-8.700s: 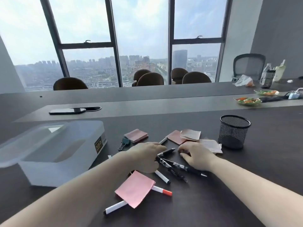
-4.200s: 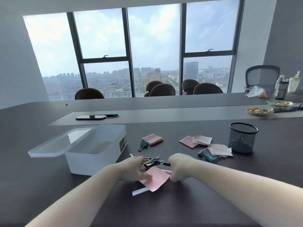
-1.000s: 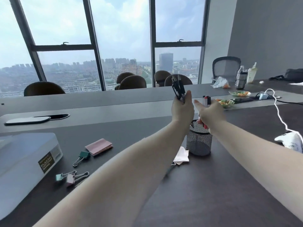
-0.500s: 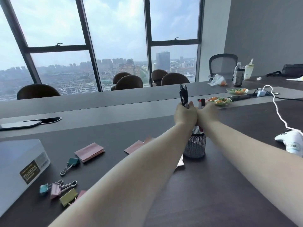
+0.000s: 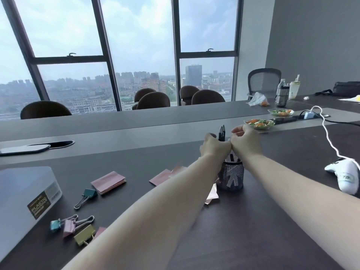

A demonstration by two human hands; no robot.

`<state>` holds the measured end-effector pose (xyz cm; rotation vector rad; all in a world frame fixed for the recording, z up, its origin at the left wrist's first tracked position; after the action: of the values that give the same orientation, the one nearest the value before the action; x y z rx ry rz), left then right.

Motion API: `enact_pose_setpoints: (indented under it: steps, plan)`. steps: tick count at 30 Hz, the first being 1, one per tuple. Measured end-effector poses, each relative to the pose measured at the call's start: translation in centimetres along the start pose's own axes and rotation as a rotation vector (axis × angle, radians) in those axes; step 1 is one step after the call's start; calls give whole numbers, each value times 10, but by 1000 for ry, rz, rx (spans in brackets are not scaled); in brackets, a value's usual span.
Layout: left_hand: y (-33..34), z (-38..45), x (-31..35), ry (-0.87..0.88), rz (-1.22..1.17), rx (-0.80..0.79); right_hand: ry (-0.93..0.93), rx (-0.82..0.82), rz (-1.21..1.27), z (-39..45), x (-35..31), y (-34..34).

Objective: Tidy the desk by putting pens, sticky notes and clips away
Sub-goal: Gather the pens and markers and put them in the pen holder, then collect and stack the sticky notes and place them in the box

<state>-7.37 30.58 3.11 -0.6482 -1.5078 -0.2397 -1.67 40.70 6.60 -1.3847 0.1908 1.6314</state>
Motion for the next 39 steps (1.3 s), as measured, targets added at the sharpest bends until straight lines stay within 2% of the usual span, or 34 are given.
enact_pose_setpoints:
  steps: [3,10,15,17,21,25,35,39]
  plan:
    - [-11,-5,9,34,-68,-6,-15,2,7,-2,-5,-1]
    - [-69,-19,8,82,-112,107,-83,-15,-91,-11,-38,3]
    - [-141,-38,-14,71,35,248,-167,-86,-57,-28,-66,23]
    - [-169,-45,-30,20,141,248,-170,-203,-80,-35,-68,44]
    - [-208,-55,-72,-149,348,151,-142,-548,-249,-56,-58,96]
    - [-247,-68,-100,-248,519,163,-103,-652,-312,-66,-47,127]
    - [-296,-66,-123,-314,827,280,-79,-668,-497,-62,-41,162]
    - [-301,-62,-139,-389,901,258,-29,-675,-603,-58,-27,169]
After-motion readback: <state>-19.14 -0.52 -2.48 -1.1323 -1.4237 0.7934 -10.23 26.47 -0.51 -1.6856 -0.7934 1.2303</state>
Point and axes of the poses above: each hand's wrist, its own z-axis towards the middle knuckle, its own y-axis out of the palm, x = y × z, the point moved 7 cm from there along z, towards the middle knuckle, and after that the axes turned 11 degrees about -x, right-handed, at the moved point
